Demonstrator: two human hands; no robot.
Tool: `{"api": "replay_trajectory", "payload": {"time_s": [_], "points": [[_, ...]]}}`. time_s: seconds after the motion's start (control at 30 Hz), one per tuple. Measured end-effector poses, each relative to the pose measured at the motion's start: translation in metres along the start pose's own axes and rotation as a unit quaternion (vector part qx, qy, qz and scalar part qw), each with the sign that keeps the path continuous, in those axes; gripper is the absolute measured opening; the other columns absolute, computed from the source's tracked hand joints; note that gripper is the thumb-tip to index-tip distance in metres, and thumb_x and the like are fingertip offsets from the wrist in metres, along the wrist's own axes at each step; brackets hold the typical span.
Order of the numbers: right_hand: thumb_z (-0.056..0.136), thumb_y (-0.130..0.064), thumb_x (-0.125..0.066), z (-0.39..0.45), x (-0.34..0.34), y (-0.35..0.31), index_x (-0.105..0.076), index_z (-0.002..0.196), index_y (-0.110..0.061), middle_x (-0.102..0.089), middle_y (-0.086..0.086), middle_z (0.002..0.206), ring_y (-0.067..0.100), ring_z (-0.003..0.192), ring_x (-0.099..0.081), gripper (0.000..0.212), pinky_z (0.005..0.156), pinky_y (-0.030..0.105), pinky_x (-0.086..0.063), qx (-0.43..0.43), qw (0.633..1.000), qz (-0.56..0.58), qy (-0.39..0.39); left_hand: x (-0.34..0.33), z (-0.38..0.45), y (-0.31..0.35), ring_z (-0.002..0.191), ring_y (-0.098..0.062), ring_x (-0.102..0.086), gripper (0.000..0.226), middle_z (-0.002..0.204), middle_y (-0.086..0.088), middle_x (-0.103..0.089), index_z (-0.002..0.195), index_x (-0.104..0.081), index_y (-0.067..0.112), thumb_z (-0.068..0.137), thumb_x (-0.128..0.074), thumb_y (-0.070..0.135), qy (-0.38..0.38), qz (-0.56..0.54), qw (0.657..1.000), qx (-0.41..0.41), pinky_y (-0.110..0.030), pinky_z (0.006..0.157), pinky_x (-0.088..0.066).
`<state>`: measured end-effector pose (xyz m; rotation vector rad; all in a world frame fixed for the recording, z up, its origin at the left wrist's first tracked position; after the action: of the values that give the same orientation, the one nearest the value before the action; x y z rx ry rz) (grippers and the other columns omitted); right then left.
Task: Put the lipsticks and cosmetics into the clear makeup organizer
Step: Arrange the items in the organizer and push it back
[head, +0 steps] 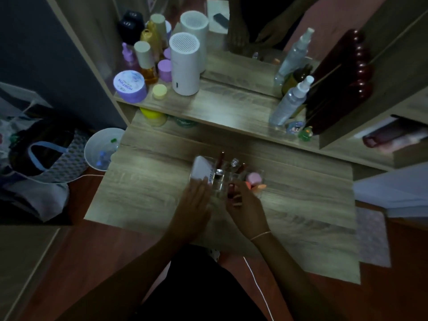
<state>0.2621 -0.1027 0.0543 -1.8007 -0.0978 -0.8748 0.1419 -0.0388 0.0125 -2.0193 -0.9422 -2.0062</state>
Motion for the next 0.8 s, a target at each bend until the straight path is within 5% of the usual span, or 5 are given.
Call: {"api": "replay_trajectory", "payload": {"time_s": [0.1,0.3,0.47,0.67,0.8], "points": [[0.08,-0.009,-0.07,-0.001,0.022,0.003,-0.057,0.104,-0.03,-0.062,-0.016,0.09,-0.013,0.077,-0.059,0.034,0.065,0.0,-0.041,-0.009,0.997,0.003,0.072,-0.01,0.0,0.017,0.13,-0.04,-0.044,0.061,0.14,-0.025,-0.046,0.134,-0.042,-0.002,0.08,-0.044,0.026,-0.027,0.016,0.998,-0.045,-0.061,0.102,-0.039],[0.072,-0.025,-0.081,0.007,0.043,0.006,-0.057,0.093,-0.025,-0.07,-0.001,0.093,0.01,0.076,-0.066,0.032,0.07,0.025,-0.05,-0.049,0.986,-0.006,0.162,-0.016,0.0,0.014,0.131,-0.033,-0.045,0.056,0.141,-0.02,-0.048,0.136,-0.043,0.001,0.087,-0.043,0.03,-0.038,0.036,0.998,-0.044,-0.054,0.105,-0.042],[0.077,-0.028,-0.076,0.023,0.035,0.003,-0.059,0.091,-0.029,-0.069,0.002,0.094,0.015,0.081,-0.066,0.022,0.073,0.036,-0.055,-0.056,0.986,-0.026,0.157,-0.019,0.0,0.008,0.132,-0.031,-0.044,0.058,0.142,-0.019,-0.048,0.135,-0.045,0.002,0.087,-0.044,0.034,-0.056,0.052,0.996,-0.037,-0.051,0.105,-0.043],[0.08,-0.026,-0.071,0.035,0.019,0.004,-0.062,0.094,-0.022,-0.065,0.007,0.094,0.021,0.09,-0.058,0.018,0.067,0.026,-0.039,-0.071,0.981,-0.123,0.129,-0.02,0.001,0.005,0.132,-0.029,-0.044,0.06,0.142,-0.017,-0.048,0.136,-0.044,0.004,0.085,-0.042,0.036,-0.05,0.051,0.997,-0.03,-0.05,0.104,-0.043],[0.08,-0.022,-0.071,0.039,0.013,0.001,-0.063,0.096,-0.016,-0.064,0.012,0.091,0.028,0.088,-0.06,0.019,0.065,0.034,-0.048,-0.066,0.978,-0.155,0.122,-0.021,0.001,0.003,0.132,-0.027,-0.045,0.062,0.142,-0.015,-0.049,0.135,-0.045,0.005,0.083,-0.042,0.037,-0.046,0.054,0.997,-0.029,-0.049,0.104,-0.043]]}}
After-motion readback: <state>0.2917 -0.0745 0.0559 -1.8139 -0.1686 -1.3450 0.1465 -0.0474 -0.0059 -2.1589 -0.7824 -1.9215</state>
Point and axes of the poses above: each hand's wrist, its own z-axis towards the middle knuckle, its own x-axis out of the back of the hand, y = z × x, the point moved 8 cm from there along z, towards the middle knuckle
